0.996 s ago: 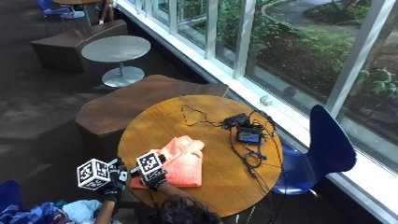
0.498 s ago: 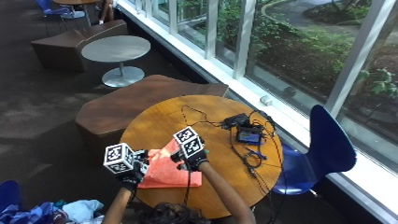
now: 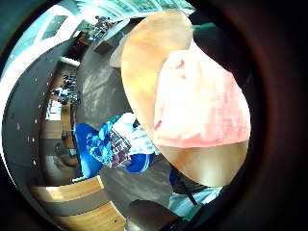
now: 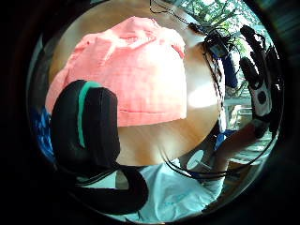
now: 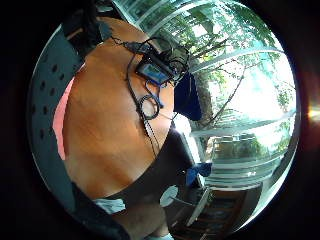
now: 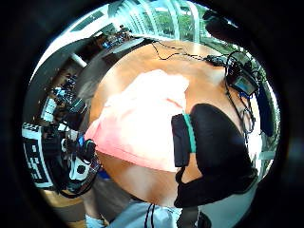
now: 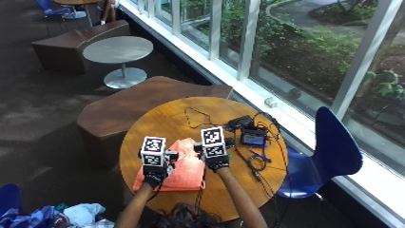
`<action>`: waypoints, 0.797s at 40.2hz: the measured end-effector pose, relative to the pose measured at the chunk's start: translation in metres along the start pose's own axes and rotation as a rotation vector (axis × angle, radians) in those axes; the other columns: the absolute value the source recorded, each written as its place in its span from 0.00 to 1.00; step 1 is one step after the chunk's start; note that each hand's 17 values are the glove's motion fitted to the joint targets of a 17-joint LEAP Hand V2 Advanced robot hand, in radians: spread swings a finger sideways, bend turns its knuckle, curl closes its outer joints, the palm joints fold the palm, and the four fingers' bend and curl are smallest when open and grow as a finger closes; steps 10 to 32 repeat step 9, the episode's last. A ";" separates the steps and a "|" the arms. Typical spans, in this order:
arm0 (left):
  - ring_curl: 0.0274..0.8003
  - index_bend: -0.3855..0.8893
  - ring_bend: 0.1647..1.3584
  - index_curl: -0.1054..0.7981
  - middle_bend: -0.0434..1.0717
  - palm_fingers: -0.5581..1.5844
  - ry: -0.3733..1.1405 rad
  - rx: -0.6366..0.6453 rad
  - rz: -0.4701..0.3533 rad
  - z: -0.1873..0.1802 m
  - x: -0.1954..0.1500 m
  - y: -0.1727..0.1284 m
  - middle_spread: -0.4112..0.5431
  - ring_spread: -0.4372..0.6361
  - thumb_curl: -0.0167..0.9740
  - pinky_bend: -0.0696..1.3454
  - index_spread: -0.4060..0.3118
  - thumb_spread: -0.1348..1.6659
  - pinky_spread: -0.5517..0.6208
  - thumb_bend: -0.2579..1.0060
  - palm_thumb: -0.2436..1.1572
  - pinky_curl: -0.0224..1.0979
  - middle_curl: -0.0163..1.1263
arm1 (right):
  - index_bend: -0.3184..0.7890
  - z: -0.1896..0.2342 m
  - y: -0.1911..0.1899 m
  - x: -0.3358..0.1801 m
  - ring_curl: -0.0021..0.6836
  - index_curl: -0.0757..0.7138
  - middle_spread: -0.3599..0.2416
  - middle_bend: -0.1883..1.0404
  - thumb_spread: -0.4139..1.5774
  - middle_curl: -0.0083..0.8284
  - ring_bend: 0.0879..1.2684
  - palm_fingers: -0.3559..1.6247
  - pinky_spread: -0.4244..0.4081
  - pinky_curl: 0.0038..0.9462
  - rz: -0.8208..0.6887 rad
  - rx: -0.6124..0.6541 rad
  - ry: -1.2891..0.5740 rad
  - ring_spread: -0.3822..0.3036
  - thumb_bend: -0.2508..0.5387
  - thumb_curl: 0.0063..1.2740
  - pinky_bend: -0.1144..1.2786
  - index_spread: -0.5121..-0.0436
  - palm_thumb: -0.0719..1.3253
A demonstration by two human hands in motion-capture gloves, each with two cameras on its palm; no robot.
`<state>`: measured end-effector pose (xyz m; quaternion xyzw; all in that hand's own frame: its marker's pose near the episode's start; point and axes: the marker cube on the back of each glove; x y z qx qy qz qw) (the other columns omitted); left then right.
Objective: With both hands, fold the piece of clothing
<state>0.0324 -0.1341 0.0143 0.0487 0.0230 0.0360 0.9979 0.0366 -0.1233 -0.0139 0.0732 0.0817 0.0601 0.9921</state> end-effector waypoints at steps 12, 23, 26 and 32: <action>0.39 0.41 0.36 0.47 0.19 0.43 0.091 0.031 0.003 -0.007 -0.005 0.010 0.41 0.55 0.27 0.37 0.39 0.86 0.68 0.20 0.32 0.37 0.34 | 0.39 0.013 0.013 -0.003 0.47 0.41 0.29 0.31 0.87 0.45 0.21 0.44 0.64 0.35 0.019 0.043 -0.090 0.43 0.30 0.30 0.46 0.30 0.43; 0.39 0.41 0.36 0.47 0.19 0.43 0.091 0.031 0.003 -0.007 -0.005 0.010 0.41 0.55 0.27 0.37 0.39 0.86 0.68 0.20 0.32 0.37 0.34 | 0.39 0.013 0.013 -0.003 0.47 0.41 0.29 0.31 0.87 0.45 0.21 0.44 0.64 0.35 0.019 0.043 -0.090 0.43 0.30 0.30 0.46 0.30 0.43; 0.39 0.41 0.36 0.47 0.19 0.43 0.091 0.031 0.003 -0.007 -0.005 0.010 0.41 0.55 0.27 0.37 0.39 0.86 0.68 0.20 0.32 0.37 0.34 | 0.39 0.013 0.013 -0.003 0.47 0.41 0.29 0.31 0.87 0.45 0.21 0.44 0.64 0.35 0.019 0.043 -0.090 0.43 0.30 0.30 0.46 0.30 0.43; 0.39 0.41 0.36 0.47 0.19 0.43 0.091 0.031 0.003 -0.007 -0.005 0.010 0.41 0.55 0.27 0.37 0.39 0.86 0.68 0.20 0.32 0.37 0.34 | 0.39 0.013 0.013 -0.003 0.47 0.41 0.29 0.31 0.87 0.45 0.21 0.44 0.64 0.35 0.019 0.043 -0.090 0.43 0.30 0.30 0.46 0.30 0.43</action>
